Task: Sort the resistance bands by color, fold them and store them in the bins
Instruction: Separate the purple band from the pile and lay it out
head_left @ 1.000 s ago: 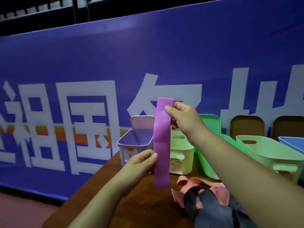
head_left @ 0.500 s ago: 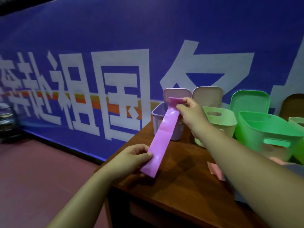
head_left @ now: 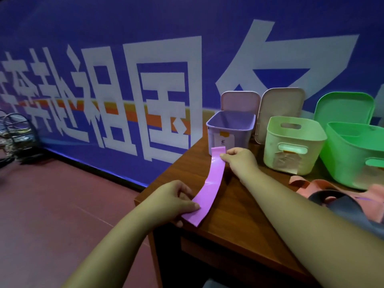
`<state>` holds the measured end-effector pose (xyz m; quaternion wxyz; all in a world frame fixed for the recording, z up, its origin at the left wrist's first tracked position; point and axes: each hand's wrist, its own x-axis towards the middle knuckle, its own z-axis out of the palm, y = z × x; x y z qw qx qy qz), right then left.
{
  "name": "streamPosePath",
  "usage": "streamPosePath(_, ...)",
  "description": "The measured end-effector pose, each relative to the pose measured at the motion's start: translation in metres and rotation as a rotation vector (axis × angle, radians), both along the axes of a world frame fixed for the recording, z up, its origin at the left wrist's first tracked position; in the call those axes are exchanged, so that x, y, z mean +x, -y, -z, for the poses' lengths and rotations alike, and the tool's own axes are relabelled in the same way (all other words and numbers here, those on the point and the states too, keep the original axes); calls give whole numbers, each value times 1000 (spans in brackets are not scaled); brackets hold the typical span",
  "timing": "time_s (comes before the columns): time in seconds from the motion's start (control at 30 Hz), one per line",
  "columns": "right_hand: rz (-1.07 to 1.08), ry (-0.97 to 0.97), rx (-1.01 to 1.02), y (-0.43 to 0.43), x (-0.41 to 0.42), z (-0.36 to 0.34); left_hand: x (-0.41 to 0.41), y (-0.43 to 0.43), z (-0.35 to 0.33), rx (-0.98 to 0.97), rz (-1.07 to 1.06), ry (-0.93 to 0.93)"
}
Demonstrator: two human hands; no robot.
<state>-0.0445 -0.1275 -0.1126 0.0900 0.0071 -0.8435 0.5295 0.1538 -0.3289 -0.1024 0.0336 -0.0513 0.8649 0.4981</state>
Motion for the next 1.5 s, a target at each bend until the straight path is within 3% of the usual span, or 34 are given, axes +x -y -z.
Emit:
streamPosePath(0.4, 60, -31, 397, 9, 4, 22, 1, -6, 1, -346, 37, -48)
streamPosePath(0.57, 63, -24, 358, 9, 10, 18, -1, -5, -9, -622, 22, -86)
streamPosePath(0.83, -112, -183, 575, -61, 57, -32, -18, -60, -33, -509, 182, -157)
streamPosePath(1.0, -80, -214, 519, -142, 93, -63, -34, -138, -38, -540, 320, -329)
streamPosePath(1.2, 144, -278, 421, -270, 137, -67, -55, -256, -47, -448, 481, -572)
streamPosePath(1.4, 427, -299, 381, -376, 173, -45, -70, -378, -56, -423, 628, -656)
streamPosePath(1.5, 466, -321, 451, -400, 185, -24, -79, -419, -51, -485, 690, -665)
